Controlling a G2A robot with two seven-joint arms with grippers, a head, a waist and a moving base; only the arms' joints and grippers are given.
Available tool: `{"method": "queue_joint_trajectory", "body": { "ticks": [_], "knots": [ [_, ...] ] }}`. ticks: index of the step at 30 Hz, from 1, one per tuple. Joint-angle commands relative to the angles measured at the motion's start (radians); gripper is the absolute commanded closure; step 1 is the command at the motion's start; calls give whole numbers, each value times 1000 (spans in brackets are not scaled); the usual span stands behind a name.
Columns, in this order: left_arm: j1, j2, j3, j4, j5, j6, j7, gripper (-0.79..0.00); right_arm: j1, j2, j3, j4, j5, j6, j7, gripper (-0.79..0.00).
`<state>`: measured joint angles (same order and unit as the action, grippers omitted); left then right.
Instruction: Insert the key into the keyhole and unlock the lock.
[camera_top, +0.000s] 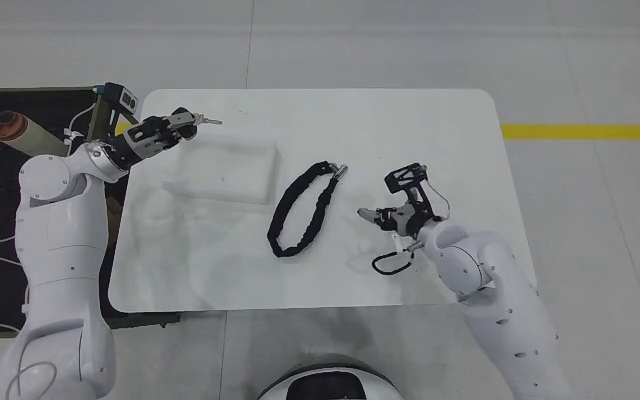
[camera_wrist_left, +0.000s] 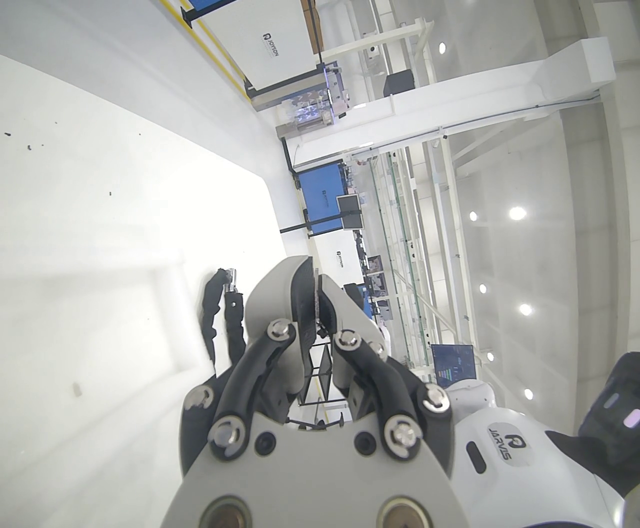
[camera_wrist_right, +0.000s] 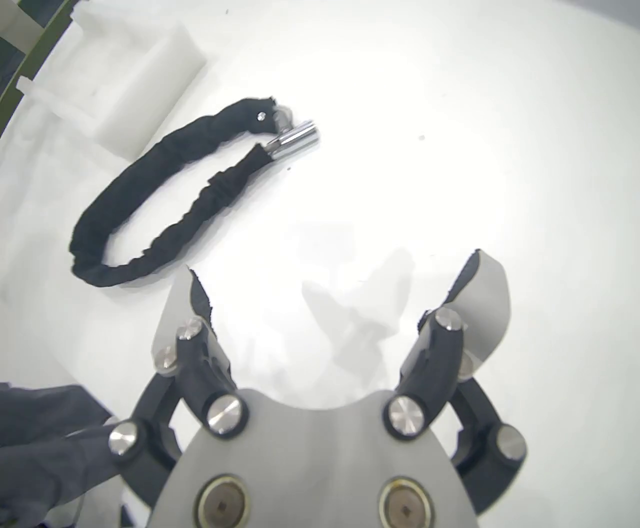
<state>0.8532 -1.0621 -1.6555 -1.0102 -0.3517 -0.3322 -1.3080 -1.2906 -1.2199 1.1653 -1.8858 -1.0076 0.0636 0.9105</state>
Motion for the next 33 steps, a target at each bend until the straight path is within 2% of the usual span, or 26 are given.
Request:
{"method": "queue_joint_trajectory", "body": {
  "ticks": [1,3,5,17,18,20,21,23,24,29,33],
  "knots": [
    [0,0,0,0,0,0,0,0,138,-28,-72,66,60,117,121,-785],
    [0,0,0,0,0,0,0,0,215,-51,-119,116,69,179,150,-785],
    [0,0,0,0,0,0,0,0,247,-66,-143,138,76,212,165,-785],
    [0,0,0,0,0,0,0,0,247,-66,-143,138,76,212,165,-785],
    [0,0,0,0,0,0,0,0,186,-67,-131,102,130,224,162,-785],
    [0,0,0,0,0,0,0,0,160,-74,-84,78,250,264,194,-785],
    [0,0,0,0,0,0,0,0,177,-85,-74,97,334,332,225,-785],
    [0,0,0,0,0,0,0,0,236,-110,-77,138,522,380,255,-785],
    [0,0,0,0,0,0,0,0,272,-120,-90,186,538,425,255,-785],
    [0,0,0,0,0,0,0,0,440,-174,-216,330,510,587,259,-785],
    [0,0,0,0,0,0,0,0,504,-201,-300,430,460,614,232,-785]
  ]
}}
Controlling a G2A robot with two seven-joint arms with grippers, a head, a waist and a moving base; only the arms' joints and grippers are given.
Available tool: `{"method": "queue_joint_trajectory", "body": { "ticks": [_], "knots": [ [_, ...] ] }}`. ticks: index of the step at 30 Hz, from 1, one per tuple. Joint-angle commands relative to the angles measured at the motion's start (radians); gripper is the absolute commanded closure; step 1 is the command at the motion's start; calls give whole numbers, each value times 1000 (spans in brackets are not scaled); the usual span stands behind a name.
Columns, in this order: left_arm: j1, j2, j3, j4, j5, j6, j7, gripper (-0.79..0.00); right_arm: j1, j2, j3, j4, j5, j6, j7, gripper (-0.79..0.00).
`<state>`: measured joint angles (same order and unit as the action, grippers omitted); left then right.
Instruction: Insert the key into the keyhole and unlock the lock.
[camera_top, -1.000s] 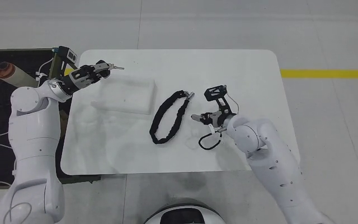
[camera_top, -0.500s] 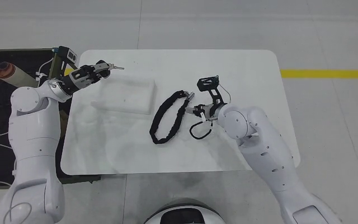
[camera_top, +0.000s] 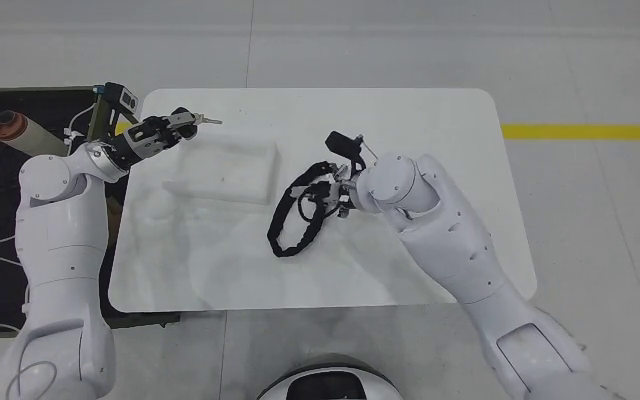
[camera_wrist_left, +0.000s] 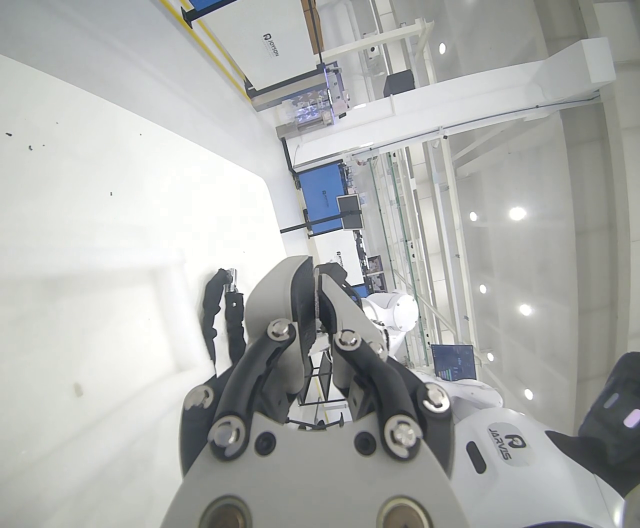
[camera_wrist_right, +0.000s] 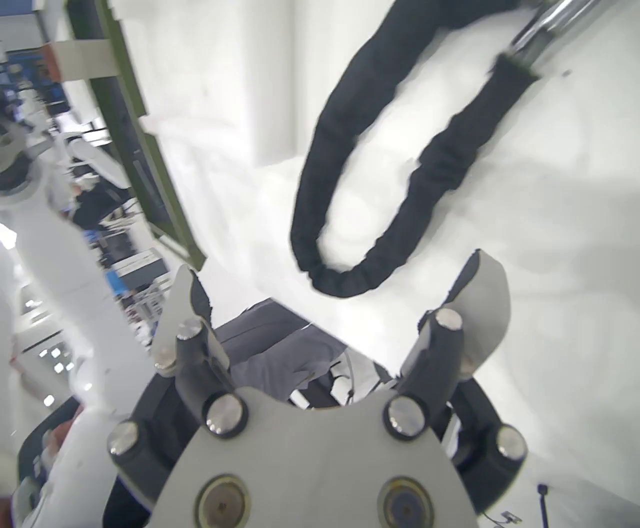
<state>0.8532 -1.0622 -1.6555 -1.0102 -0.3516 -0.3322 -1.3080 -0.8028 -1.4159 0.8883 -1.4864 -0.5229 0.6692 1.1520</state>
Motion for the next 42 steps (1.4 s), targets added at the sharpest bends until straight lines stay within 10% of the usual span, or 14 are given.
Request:
{"method": "queue_joint_trajectory", "body": {
  "ticks": [1,4,11,17,21,29,42],
  "knots": [
    [0,0,0,0,0,0,0,0,32,-9,-39,55,-41,14,-15,-785],
    [0,0,0,0,0,0,0,0,78,-24,-85,127,-96,37,-38,-785],
    [0,0,0,0,0,0,0,0,161,-79,-161,295,-108,98,-99,-419],
    [0,0,0,0,0,0,0,0,222,-128,-225,439,-94,122,-123,-388],
    [0,0,0,0,0,0,0,0,271,-167,-251,533,-68,134,-134,0],
    [0,0,0,0,0,0,0,0,297,-178,-171,491,-56,97,-98,0],
    [0,0,0,0,0,0,0,0,221,7,133,187,127,-236,12,0]
  ]
}}
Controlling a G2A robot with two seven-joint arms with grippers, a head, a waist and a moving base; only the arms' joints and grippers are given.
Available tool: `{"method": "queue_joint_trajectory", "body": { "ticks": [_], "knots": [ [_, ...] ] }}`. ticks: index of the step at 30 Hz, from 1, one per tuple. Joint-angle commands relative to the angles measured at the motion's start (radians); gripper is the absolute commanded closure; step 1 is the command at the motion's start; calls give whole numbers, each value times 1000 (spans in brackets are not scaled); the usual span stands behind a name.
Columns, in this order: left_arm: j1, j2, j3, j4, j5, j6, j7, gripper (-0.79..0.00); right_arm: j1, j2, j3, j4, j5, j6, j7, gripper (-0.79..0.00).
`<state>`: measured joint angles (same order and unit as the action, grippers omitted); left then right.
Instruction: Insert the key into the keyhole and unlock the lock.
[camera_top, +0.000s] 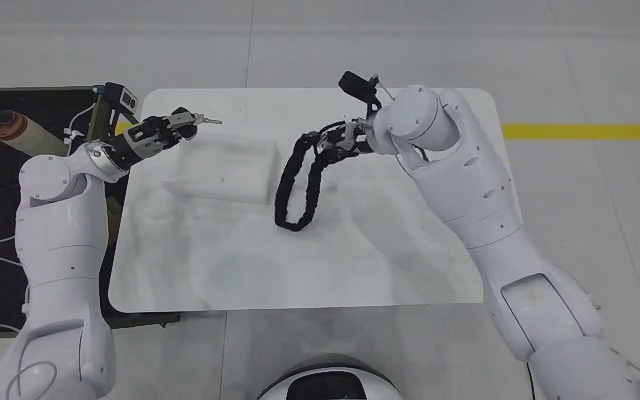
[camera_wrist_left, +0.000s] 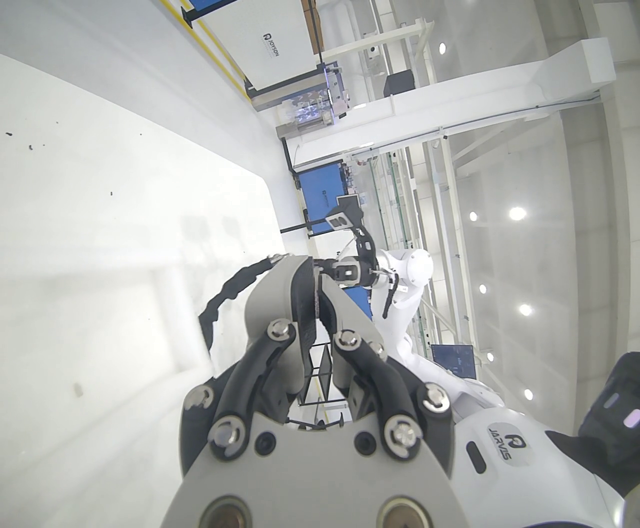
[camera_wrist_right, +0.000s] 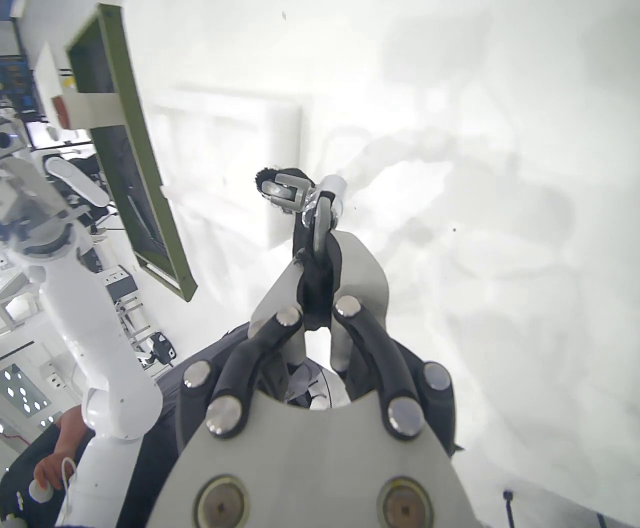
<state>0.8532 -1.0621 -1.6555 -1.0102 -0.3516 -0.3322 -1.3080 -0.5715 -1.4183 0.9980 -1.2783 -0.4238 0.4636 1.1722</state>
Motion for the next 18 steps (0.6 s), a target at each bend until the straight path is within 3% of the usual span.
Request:
{"method": "queue_joint_trajectory", "body": {
  "ticks": [1,9,11,18],
  "knots": [
    [0,0,0,0,0,0,0,0,-10,10,23,-22,27,-31,-8,0],
    [0,0,0,0,0,0,0,0,-10,10,23,-22,27,-31,-8,0],
    [0,0,0,0,0,0,0,0,-62,17,36,-70,26,-82,-70,0],
    [0,0,0,0,0,0,0,0,-168,67,164,-238,-193,-301,-290,0]
  ]
}}
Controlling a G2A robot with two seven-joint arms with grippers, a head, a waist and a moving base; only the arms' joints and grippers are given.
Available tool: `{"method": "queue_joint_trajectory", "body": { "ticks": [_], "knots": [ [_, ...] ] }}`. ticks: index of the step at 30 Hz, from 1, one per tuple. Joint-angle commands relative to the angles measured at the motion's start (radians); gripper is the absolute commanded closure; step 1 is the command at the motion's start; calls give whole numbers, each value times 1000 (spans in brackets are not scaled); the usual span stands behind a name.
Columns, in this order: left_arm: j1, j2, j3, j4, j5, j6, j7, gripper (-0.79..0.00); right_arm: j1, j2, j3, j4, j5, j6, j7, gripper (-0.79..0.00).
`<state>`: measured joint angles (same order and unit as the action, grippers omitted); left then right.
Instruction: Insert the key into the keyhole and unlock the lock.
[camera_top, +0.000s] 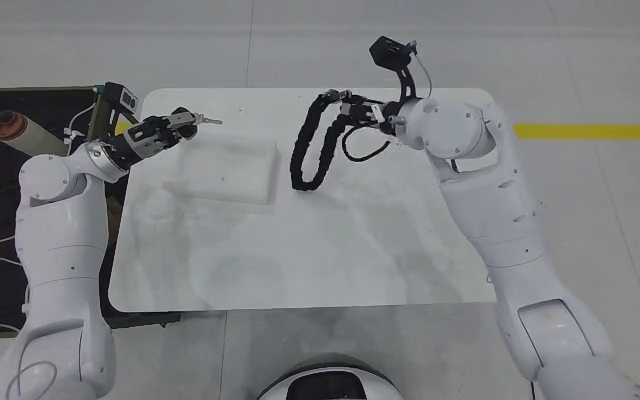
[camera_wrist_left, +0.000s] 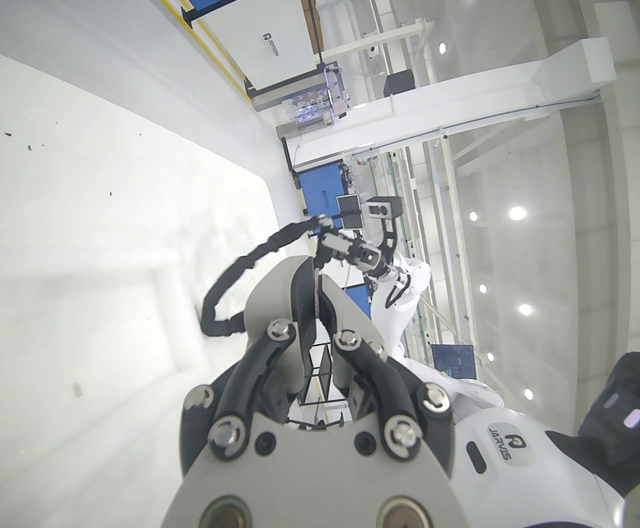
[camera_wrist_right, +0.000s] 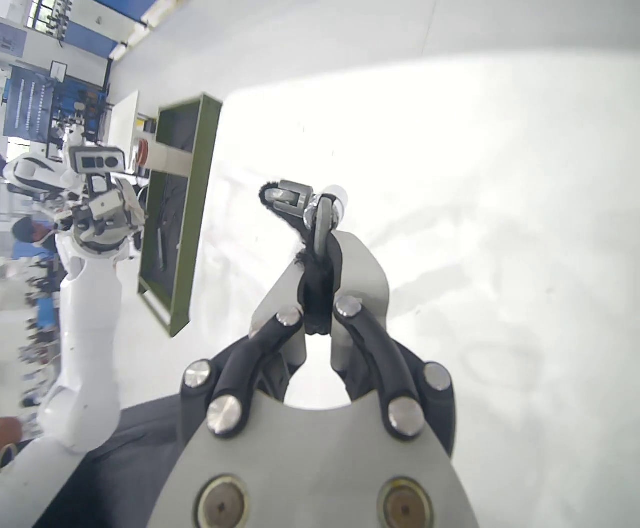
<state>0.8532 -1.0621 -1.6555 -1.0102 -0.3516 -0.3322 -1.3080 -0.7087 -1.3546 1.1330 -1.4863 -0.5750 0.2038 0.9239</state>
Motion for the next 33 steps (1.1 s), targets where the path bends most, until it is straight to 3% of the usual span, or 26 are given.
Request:
{"method": "queue_joint_trajectory", "body": {
  "ticks": [1,3,29,30,31,32,33],
  "knots": [
    [0,0,0,0,0,0,0,0,-51,3,50,-54,-73,-73,-73,0],
    [0,0,0,0,0,0,0,0,-85,0,89,-94,-103,-125,-125,0],
    [0,0,0,0,0,0,0,0,-85,0,89,-94,-103,-125,-125,0],
    [0,0,0,0,0,0,0,0,-85,0,89,-94,-103,-125,-125,-329],
    [0,0,0,0,0,0,0,-597,-85,0,89,-94,-103,-125,-125,-785],
    [0,0,0,0,0,0,0,-785,-85,0,89,-94,-103,-125,-125,-785],
    [0,0,0,0,0,0,0,-785,-85,0,89,-94,-103,-125,-125,-785]
  ]
}}
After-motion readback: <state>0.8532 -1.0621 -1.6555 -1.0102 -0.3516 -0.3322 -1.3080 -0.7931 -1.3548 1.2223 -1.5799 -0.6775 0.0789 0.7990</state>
